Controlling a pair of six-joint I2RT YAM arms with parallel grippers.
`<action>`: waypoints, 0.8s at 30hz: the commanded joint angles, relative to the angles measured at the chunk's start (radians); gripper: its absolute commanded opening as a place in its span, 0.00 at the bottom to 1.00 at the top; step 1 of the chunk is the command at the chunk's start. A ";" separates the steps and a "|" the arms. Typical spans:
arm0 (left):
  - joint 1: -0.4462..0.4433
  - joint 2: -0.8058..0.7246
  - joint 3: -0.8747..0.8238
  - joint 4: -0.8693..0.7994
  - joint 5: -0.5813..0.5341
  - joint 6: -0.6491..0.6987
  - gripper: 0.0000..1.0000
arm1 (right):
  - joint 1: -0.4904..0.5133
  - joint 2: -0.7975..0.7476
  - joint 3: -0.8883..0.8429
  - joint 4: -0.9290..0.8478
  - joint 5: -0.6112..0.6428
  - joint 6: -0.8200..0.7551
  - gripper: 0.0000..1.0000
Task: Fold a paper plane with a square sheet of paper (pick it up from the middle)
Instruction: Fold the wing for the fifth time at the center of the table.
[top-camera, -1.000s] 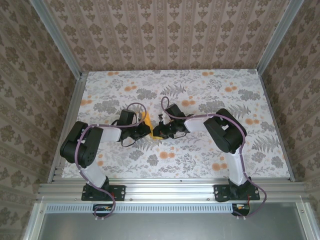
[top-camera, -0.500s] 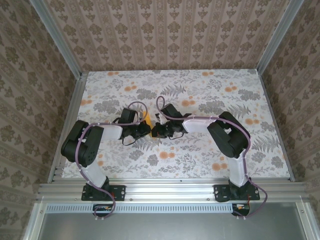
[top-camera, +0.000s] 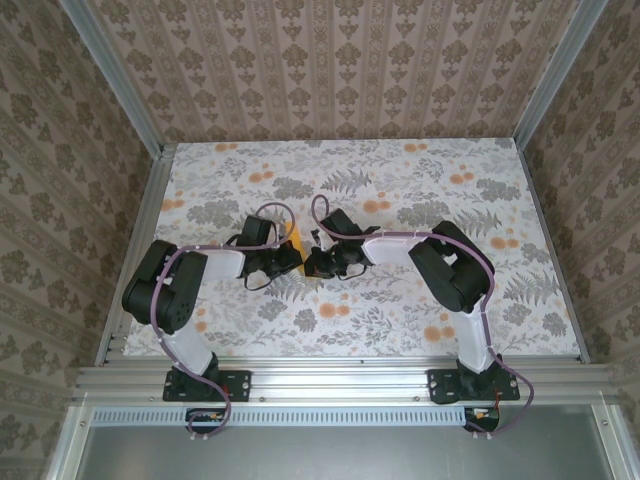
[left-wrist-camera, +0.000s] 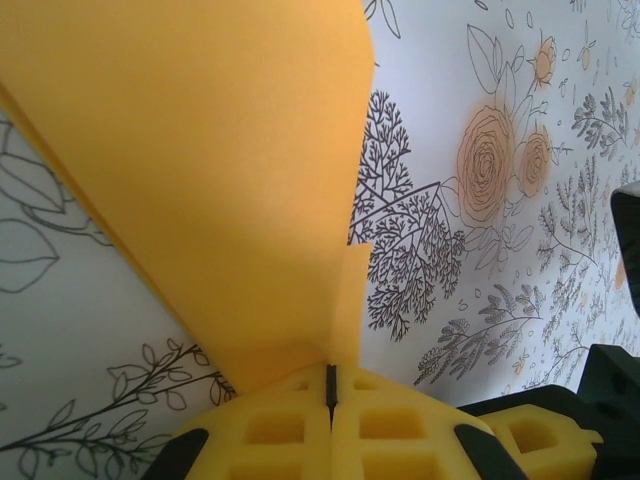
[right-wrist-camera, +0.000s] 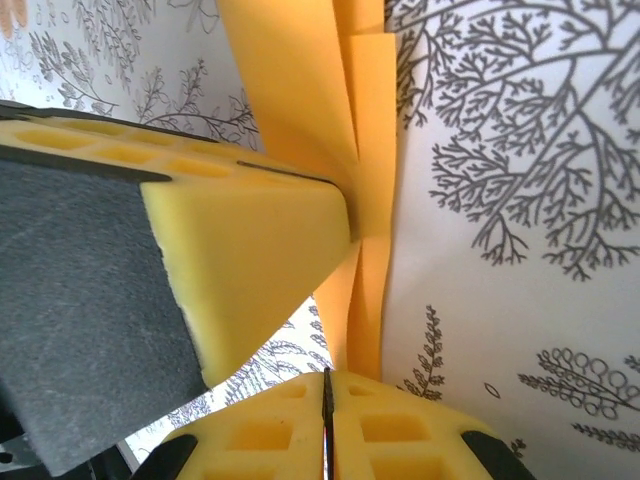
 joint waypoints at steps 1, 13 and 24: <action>-0.004 0.041 -0.002 -0.101 -0.063 0.015 0.07 | 0.000 0.021 0.020 -0.060 0.039 -0.017 0.10; -0.004 0.042 0.004 -0.122 -0.080 0.022 0.07 | 0.000 0.021 0.011 -0.109 0.088 -0.029 0.10; -0.005 0.052 0.011 -0.130 -0.081 0.030 0.07 | 0.006 -0.061 -0.016 -0.130 0.172 -0.040 0.10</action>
